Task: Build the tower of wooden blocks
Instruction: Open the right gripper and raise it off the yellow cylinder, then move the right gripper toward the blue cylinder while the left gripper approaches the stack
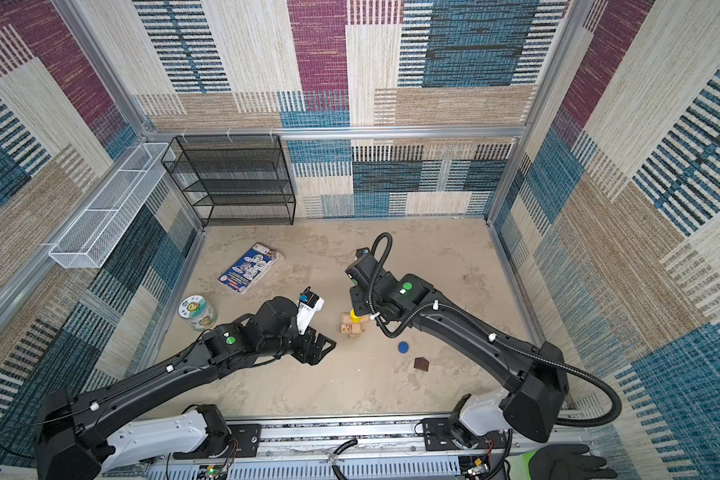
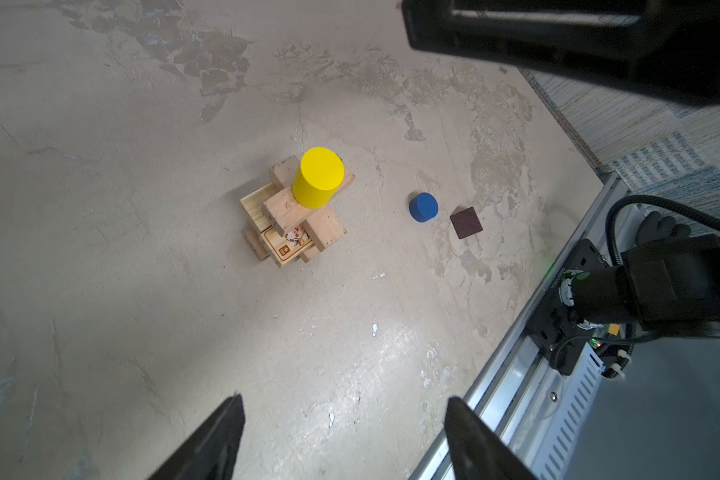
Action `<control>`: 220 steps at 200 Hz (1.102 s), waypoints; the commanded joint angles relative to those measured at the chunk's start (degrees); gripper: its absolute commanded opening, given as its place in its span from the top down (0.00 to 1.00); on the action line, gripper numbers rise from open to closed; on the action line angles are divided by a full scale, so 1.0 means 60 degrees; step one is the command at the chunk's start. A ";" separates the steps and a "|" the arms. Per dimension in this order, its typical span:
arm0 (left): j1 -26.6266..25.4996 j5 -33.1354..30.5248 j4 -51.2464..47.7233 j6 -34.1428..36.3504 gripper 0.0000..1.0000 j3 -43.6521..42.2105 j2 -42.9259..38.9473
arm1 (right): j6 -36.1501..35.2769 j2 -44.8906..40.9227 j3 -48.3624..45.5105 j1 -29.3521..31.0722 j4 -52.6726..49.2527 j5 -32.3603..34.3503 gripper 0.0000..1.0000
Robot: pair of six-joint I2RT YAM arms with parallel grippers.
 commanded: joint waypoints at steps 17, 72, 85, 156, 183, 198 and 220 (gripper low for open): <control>0.0003 0.0084 -0.0349 0.0012 0.20 0.0522 0.0212 | 0.0498 -0.1167 -0.1000 -0.0154 0.1160 0.0270 0.54; -0.0003 0.0672 -0.0505 -0.0569 0.22 0.1484 0.0410 | 0.1257 -0.2250 -0.2355 -0.0298 0.1326 0.0235 0.44; 0.0011 0.0810 -0.0505 -0.0460 0.22 0.1754 0.0463 | 0.1573 -0.2413 -0.2555 -0.0341 0.1221 0.0296 0.43; 0.0010 0.1523 0.0560 0.1072 0.22 0.2423 0.1500 | 0.2580 -0.3240 -0.4279 -0.0838 0.0878 0.0206 0.00; -0.0003 0.2225 0.1473 0.1780 0.22 0.2512 0.2038 | 0.3080 -0.3538 -0.4846 -0.1062 0.0800 0.0005 0.05; 0.0003 0.2751 0.1474 0.2438 0.22 0.2888 0.2353 | 0.3342 -0.3812 -0.5306 -0.1099 0.0918 -0.0034 0.13; -0.0001 0.3261 0.1386 0.3495 0.21 0.3265 0.2702 | 0.3768 -0.4167 -0.6115 -0.1243 0.1280 -0.0151 0.28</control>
